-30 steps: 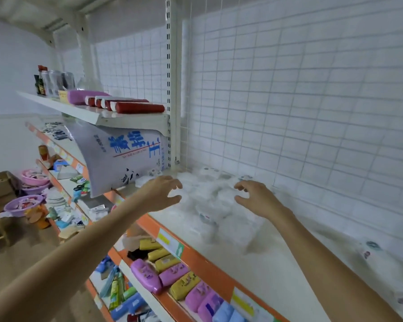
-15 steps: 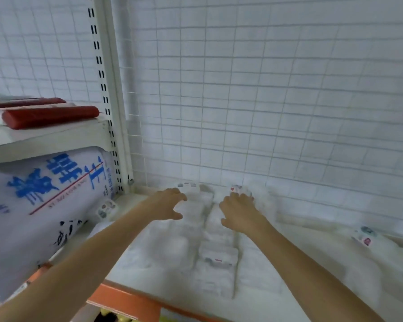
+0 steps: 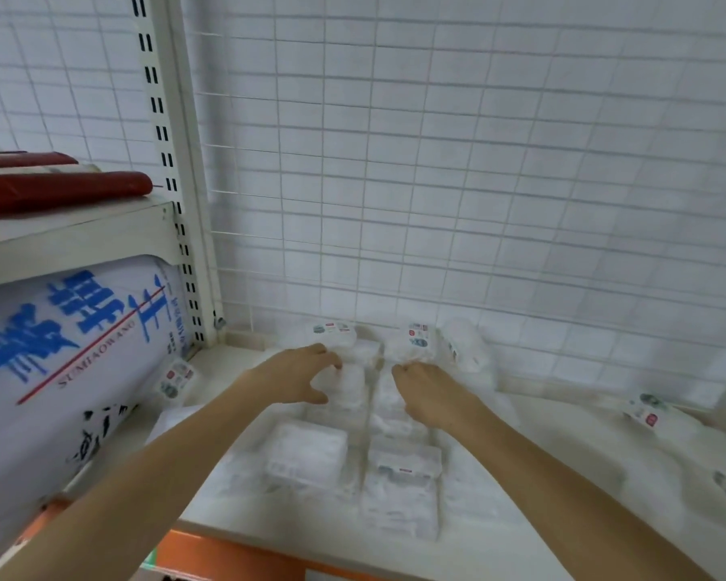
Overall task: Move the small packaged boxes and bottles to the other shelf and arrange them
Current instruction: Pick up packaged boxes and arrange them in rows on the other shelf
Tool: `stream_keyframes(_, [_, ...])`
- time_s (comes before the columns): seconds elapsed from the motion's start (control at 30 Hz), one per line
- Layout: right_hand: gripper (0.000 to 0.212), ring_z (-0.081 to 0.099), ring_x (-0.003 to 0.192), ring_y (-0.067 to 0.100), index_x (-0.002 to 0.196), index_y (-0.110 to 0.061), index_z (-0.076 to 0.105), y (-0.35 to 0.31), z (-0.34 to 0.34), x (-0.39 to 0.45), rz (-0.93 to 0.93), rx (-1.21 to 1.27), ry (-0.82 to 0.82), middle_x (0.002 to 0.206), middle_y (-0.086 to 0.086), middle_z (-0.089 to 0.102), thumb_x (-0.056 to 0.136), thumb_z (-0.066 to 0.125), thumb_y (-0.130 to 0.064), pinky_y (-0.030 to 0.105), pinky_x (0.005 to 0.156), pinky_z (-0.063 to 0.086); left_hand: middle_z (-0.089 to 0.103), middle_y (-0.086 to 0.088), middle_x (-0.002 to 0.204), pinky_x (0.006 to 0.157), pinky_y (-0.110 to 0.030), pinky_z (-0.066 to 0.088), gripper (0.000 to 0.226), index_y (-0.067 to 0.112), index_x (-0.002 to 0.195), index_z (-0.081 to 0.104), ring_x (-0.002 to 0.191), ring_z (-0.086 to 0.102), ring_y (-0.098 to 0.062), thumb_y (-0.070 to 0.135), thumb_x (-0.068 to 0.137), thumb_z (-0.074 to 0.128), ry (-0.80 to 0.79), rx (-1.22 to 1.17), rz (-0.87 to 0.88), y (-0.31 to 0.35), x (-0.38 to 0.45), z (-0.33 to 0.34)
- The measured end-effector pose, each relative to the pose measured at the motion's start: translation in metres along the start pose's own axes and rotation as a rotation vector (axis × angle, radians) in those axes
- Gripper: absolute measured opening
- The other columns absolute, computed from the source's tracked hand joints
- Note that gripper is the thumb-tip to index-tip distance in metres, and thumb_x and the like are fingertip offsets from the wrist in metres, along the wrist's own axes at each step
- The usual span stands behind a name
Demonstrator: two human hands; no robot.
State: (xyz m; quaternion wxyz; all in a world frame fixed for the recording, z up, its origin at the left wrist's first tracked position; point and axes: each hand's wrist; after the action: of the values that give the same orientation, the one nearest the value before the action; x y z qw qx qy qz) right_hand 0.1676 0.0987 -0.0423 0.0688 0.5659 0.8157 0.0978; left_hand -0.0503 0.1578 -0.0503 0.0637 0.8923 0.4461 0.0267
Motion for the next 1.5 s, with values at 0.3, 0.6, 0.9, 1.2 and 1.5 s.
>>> stream_keyframes(0.3, [0.027, 0.055, 0.101, 0.023, 0.108, -0.014, 0.053, 0.013, -0.014, -0.009, -0.024, 0.532, -0.101, 0.108, 0.002, 0.057, 0.088, 0.056, -0.032, 0.028, 0.075, 0.040, 0.067, -0.006, 0.100, 0.087, -0.029, 0.048, 0.026, 0.021, 0.112, 0.059, 0.092, 0.062, -0.014, 0.032, 0.088, 0.059, 0.086, -0.401, -0.060, -0.013, -0.018, -0.008])
stream_keyframes(0.6, [0.027, 0.054, 0.106, 0.017, 0.124, -0.021, 0.047, 0.020, -0.016, 0.000, 0.062, 0.903, -0.091, 0.118, 0.004, 0.057, 0.097, 0.046, -0.025, 0.022, 0.082, 0.041, 0.062, 0.000, 0.104, 0.066, -0.021, 0.053, 0.015, 0.029, 0.105, 0.057, 0.074, 0.066, -0.016, 0.021, 0.095, 0.048, 0.146, -0.603, -0.169, -0.016, -0.029, -0.012])
stream_keyframes(0.9, [0.081, 0.041, 0.122, 0.018, 0.141, -0.017, 0.026, 0.011, -0.004, 0.001, -0.002, 0.549, -0.075, 0.132, 0.001, 0.036, 0.077, 0.071, -0.037, 0.030, 0.097, 0.041, 0.034, 0.003, 0.120, 0.081, -0.021, 0.043, 0.080, 0.022, 0.137, 0.030, 0.094, 0.047, -0.013, 0.039, 0.072, 0.075, 0.049, -0.291, -0.246, -0.004, -0.031, 0.001])
stream_keyframes(1.2, [0.073, 0.035, 0.115, 0.023, 0.136, -0.013, 0.027, -0.007, -0.001, -0.006, -0.041, 0.347, 0.123, 0.129, 0.007, 0.029, 0.075, 0.065, -0.009, 0.029, 0.089, 0.044, 0.038, -0.002, 0.136, 0.101, -0.034, 0.031, 0.076, 0.020, 0.138, 0.031, 0.124, 0.037, -0.022, 0.022, 0.072, 0.070, 0.223, -0.096, -0.455, 0.014, -0.042, 0.002])
stream_keyframes(1.5, [0.072, 0.024, 0.117, 0.007, 0.139, -0.022, 0.036, 0.014, -0.035, -0.071, 0.041, 0.605, 0.377, 0.127, -0.007, 0.031, 0.076, 0.068, -0.014, 0.016, 0.100, 0.025, 0.042, -0.003, 0.137, 0.103, -0.033, 0.033, 0.077, 0.021, 0.137, 0.035, 0.124, 0.039, -0.020, 0.017, 0.072, 0.076, 0.430, -0.311, -0.286, 0.007, -0.092, -0.027])
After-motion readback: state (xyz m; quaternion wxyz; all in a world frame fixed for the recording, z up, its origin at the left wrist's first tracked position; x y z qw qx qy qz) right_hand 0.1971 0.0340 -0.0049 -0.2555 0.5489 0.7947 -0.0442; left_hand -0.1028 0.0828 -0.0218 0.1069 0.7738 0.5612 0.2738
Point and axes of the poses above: each hand's wrist, its own x-axis towards the middle knuckle, its own z-axis out of the palm, y = z × x
